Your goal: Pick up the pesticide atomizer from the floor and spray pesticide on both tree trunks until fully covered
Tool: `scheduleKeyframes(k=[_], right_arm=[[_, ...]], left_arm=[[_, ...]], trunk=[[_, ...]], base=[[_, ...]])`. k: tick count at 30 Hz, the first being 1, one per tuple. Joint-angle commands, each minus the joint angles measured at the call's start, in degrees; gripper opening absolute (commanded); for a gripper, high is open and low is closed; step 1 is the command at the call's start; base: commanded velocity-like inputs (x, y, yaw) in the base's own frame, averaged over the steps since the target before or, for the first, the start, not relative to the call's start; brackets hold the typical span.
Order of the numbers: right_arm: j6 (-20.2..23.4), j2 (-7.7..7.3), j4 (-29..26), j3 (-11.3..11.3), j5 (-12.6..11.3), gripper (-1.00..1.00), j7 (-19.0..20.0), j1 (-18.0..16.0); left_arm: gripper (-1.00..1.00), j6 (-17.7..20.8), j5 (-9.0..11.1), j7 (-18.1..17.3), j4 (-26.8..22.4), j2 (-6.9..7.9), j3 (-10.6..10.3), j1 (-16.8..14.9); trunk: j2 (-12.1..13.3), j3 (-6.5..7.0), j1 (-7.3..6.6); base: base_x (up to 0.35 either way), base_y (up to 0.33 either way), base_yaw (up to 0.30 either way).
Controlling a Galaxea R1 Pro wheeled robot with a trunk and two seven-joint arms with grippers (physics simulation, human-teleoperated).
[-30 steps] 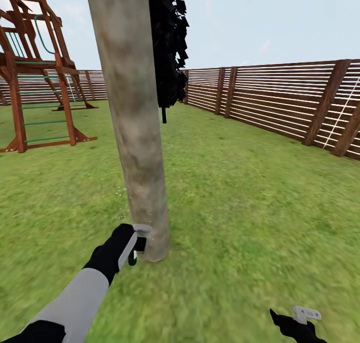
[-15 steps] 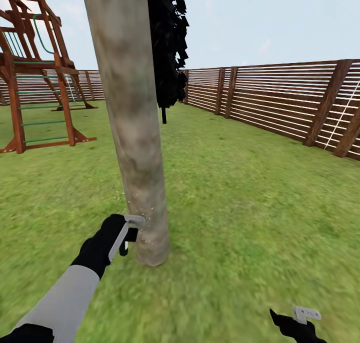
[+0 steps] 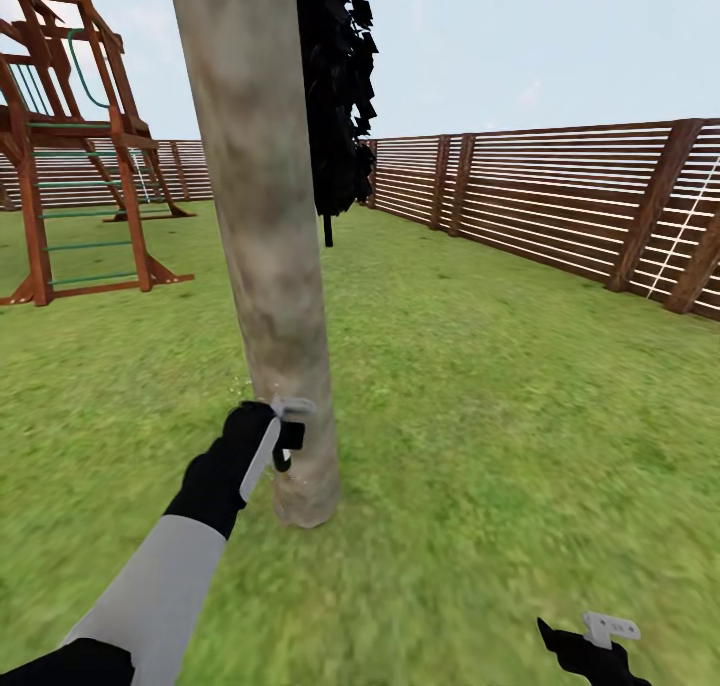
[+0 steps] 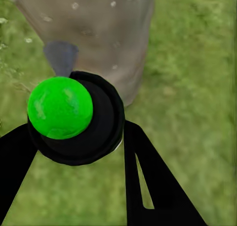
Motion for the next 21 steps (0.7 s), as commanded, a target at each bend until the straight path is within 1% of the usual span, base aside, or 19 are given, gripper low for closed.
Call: scheduleKeyframes(k=[1,4,7,11,13,15,16,17,18,21], right_arm=[[0.0,0.0,0.0,0.0,0.0,1.0,0.0,0.0],[0.0,0.0,-0.01,0.0,0.0,1.0,0.0,0.01],[0.0,0.0,-0.04,0.0,0.0,1.0,0.0,-0.01],[0.0,0.0,0.03,0.0,0.0,1.0,-0.01,0.0],[0.0,0.0,0.04,0.0,0.0,1.0,0.0,0.0],[0.0,0.0,0.04,0.0,0.0,1.0,0.0,0.0],[0.0,0.0,0.04,0.0,0.0,1.0,0.0,0.0],[0.0,0.0,0.04,0.0,0.0,1.0,0.0,-0.01],[0.0,0.0,0.04,0.0,0.0,1.0,0.0,0.0],[0.0,0.0,0.04,0.0,0.0,1.0,0.0,0.0]], left_arm=[[-1.0,0.02,0.06,0.0,-0.18,0.19,0.04,0.0],[-1.0,0.17,0.01,0.0,-0.41,0.67,0.24,0.0],[-1.0,0.38,0.09,0.0,-0.3,0.51,-0.35,0.65],[-1.0,0.27,0.09,0.0,0.62,0.63,-0.27,1.06],[-1.0,0.1,0.08,-0.06,1.24,0.72,-0.27,2.5],[-1.0,-0.35,0.09,-0.08,3.34,0.67,-0.32,3.47],[-1.0,-0.54,0.08,-0.06,5.45,0.66,-0.29,3.66],[-1.0,-1.37,0.12,-0.02,9.07,0.65,-0.27,3.8],[-1.0,-3.67,0.16,-0.01,11.74,0.59,-0.27,3.84],[-1.0,-10.05,-0.01,0.14,17.65,0.39,-0.23,3.86]], trunk=[[0.0,0.0,0.0],[0.0,0.0,0.0],[0.0,0.0,0.0],[0.0,0.0,0.0],[0.0,0.0,0.0],[0.0,0.0,0.0],[0.0,0.0,0.0],[0.0,0.0,0.0],[0.0,0.0,0.0],[0.0,0.0,0.0]], base=[[0.0,0.0,0.0],[0.0,0.0,0.0],[0.0,0.0,0.0],[0.0,0.0,0.0],[0.0,0.0,0.0],[0.0,0.0,0.0],[0.0,0.0,0.0],[0.0,0.0,0.0],[0.0,0.0,0.0],[0.0,0.0,0.0]])
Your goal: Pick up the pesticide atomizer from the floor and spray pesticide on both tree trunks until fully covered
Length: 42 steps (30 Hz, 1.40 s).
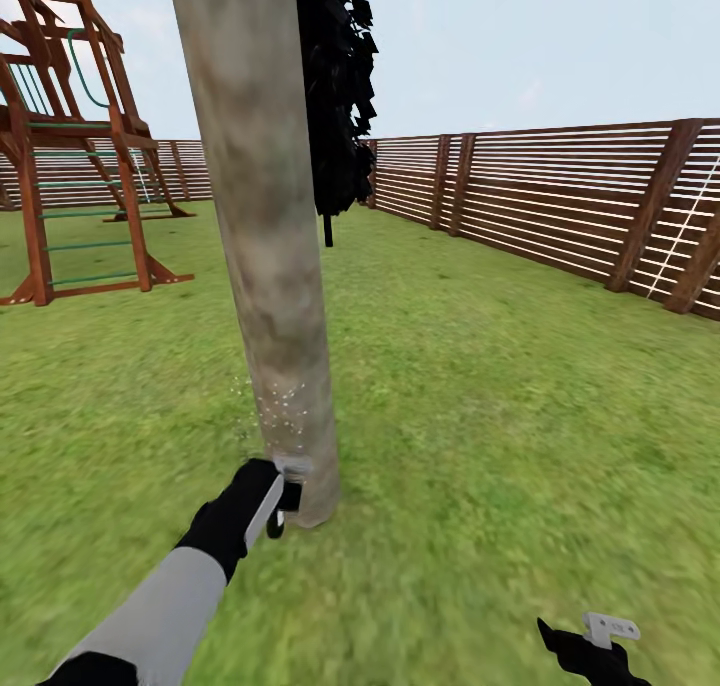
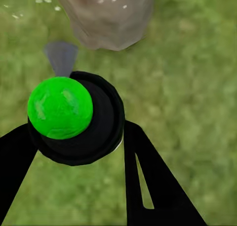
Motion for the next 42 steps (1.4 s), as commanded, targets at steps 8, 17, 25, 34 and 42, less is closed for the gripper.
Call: scheduleKeyframes(k=[8,17,25,34,42], right_arm=[[0.09,0.0,-0.03,0.0,0.09,1.0,0.0,0.0],[0.0,-0.17,-0.09,-0.09,-0.08,1.0,-0.09,0.0],[0.0,-0.18,-0.09,-0.09,-0.09,1.0,-0.09,0.0],[0.0,-0.18,-0.09,-0.09,-0.03,1.0,-0.09,0.0],[0.0,-0.18,-0.13,-0.09,0.0,1.0,-0.09,0.0]], left_arm=[[-1.0,-14.61,0.33,0.38,15.87,0.28,0.64,-0.01],[-1.0,-18.28,2.5,0.22,17.04,0.46,0.67,-0.01],[-1.0,-21.36,2.55,0.83,18.63,0.63,0.53,0.86],[-1.0,-21.87,2.87,5.11,19.52,0.6,0.52,1.39],[-1.0,-21.85,3.07,5.13,19.52,0.42,0.49,1.39]], trunk=[[0.0,0.01,0.0],[0.0,0.01,0.0],[0.0,0.01,0.0],[0.0,0.01,0.0],[0.0,0.01,0.0]], base=[[0.0,0.0,0.0],[0.004,-0.059,0.0],[0.119,-0.265,0.119],[0.13,-0.268,0.095],[0.061,-0.27,0.212]])
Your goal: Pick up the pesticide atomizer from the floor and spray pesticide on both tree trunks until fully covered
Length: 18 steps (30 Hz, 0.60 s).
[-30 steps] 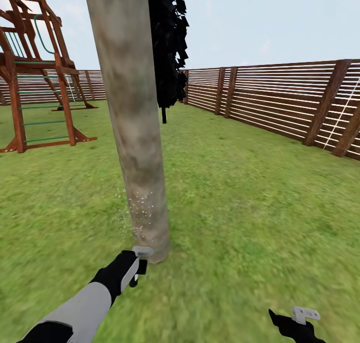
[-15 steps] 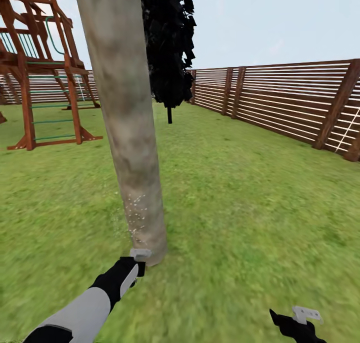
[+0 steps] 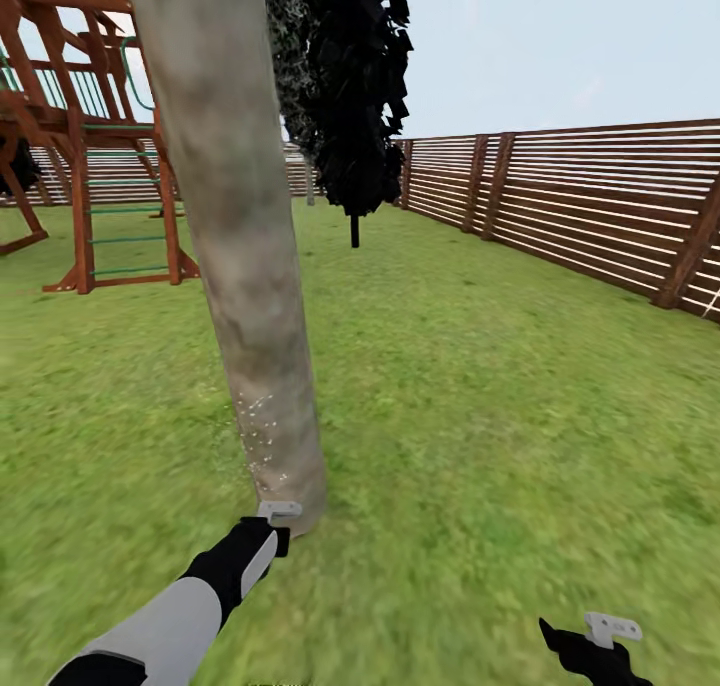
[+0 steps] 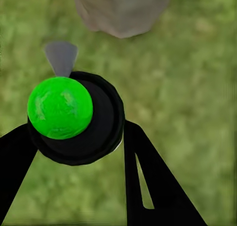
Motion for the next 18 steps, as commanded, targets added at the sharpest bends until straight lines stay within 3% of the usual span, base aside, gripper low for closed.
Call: scheduleKeyframes(k=[1,9,18], right_arm=[[0.0,0.0,0.01,0.0,0.0,1.0,0.0,0.0],[0.0,0.0,0.04,0.0,0.0,1.0,0.0,0.0],[0.0,0.0,0.04,0.02,0.0,1.0,0.0,0.0]], left_arm=[[-1.0,0.02,-0.04,0.0,0.0,0.0,-0.01,0.0],[-1.0,-0.02,0.04,-0.09,0.0,-0.09,0.04,0.0],[-1.0,-0.02,0.01,-0.09,0.0,-0.09,0.08,0.0]], trunk=[[0.0,0.0,0.0],[0.0,0.0,0.0],[0.0,0.0,0.0]], base=[[0.001,-0.272,0.278],[0.0,-0.272,0.27],[0.0,-0.272,0.074]])
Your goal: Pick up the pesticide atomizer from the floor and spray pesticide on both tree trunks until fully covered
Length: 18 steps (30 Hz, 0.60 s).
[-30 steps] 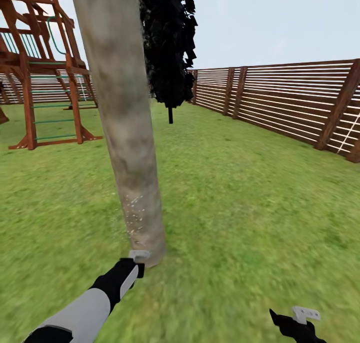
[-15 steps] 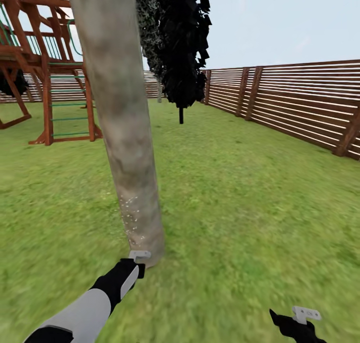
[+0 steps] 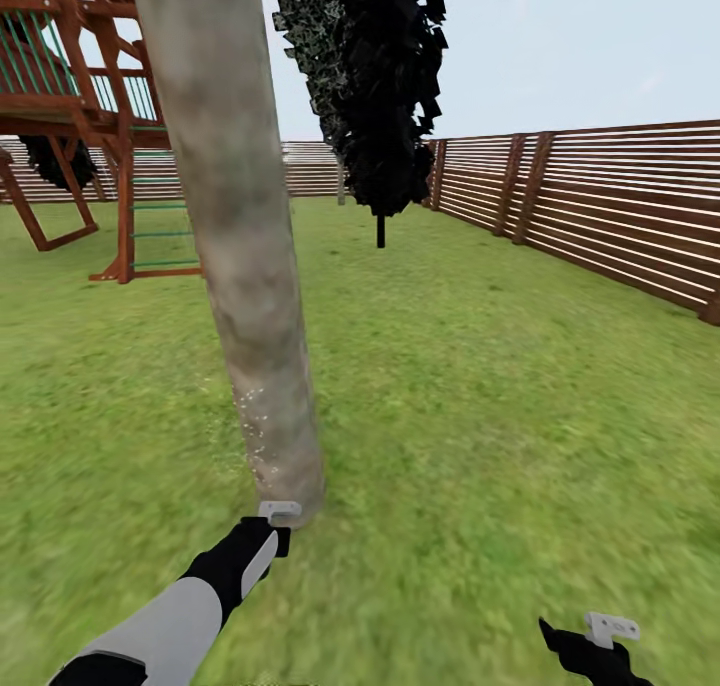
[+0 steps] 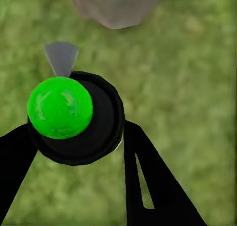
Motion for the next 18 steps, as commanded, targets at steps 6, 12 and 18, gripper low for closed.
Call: scheduleKeyframes(k=[6,12,18], right_arm=[[0.0,0.0,0.0,-0.01,0.0,1.0,0.0,0.0],[0.0,0.0,-0.09,-0.02,0.0,1.0,0.0,0.0],[0.0,0.0,-0.09,-0.02,0.0,1.0,0.0,0.0]], left_arm=[[-1.0,0.01,-0.08,0.0,0.0,0.08,-0.01,0.0],[-1.0,0.08,-0.25,0.0,0.0,0.26,-0.01,0.0],[-1.0,0.08,-0.15,0.0,0.0,0.26,-0.01,0.0]], trunk=[[0.0,0.0,0.0],[0.0,0.0,0.0],[0.0,0.0,0.0]], base=[[0.0,-0.272,0.273],[0.0,-0.272,0.207],[0.001,-0.272,0.13]])
